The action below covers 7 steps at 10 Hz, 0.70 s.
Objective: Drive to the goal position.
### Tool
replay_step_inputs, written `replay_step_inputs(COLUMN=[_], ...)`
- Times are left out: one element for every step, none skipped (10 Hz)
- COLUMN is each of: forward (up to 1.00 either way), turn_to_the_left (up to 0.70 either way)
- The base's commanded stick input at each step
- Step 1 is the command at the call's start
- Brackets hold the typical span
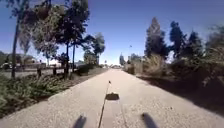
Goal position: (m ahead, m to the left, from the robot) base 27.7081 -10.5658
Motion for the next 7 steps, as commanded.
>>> replay_step_inputs(forward=[0.93, 0.93, 0.93, 0.93, 0.93, 0.93, 0.93], turn_to_the_left=[0.0, 0.0, 0.0, 0.0, -0.03, -0.06, -0.14])
